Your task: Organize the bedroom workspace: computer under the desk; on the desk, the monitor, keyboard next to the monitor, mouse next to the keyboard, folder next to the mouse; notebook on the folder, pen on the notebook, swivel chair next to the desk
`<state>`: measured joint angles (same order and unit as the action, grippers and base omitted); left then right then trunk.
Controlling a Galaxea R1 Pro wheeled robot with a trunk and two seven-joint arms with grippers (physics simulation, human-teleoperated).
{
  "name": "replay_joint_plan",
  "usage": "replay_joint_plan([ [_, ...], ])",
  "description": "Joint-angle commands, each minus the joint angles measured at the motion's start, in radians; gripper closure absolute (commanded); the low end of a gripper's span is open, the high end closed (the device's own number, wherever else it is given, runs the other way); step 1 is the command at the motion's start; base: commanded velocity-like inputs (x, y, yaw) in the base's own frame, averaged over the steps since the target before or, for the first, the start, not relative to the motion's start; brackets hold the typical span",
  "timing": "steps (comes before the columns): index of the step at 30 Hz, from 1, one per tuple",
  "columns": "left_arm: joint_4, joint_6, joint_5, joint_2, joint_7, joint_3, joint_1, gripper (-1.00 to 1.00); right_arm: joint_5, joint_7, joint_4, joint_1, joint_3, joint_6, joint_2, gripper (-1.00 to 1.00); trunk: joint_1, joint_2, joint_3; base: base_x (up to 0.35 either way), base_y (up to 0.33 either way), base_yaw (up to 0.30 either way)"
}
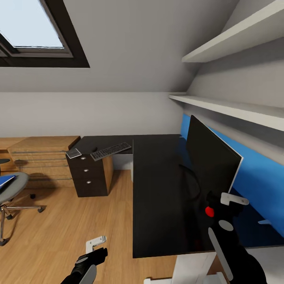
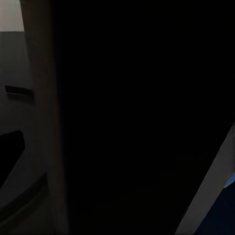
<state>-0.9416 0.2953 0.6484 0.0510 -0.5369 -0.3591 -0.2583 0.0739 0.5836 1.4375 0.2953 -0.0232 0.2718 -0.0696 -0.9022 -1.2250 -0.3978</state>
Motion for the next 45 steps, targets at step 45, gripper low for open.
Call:
replay_joint_plan([
  [45, 0.702, -0.464, 0.009, 0.000, 0.135, -0.043, -0.001, -1.00, 0.010, 0.007, 0.003, 0.001, 0.000, -0.003, -0.001, -1.00, 0.000, -0.001, -0.001, 0.000, -0.025, 0.000],
])
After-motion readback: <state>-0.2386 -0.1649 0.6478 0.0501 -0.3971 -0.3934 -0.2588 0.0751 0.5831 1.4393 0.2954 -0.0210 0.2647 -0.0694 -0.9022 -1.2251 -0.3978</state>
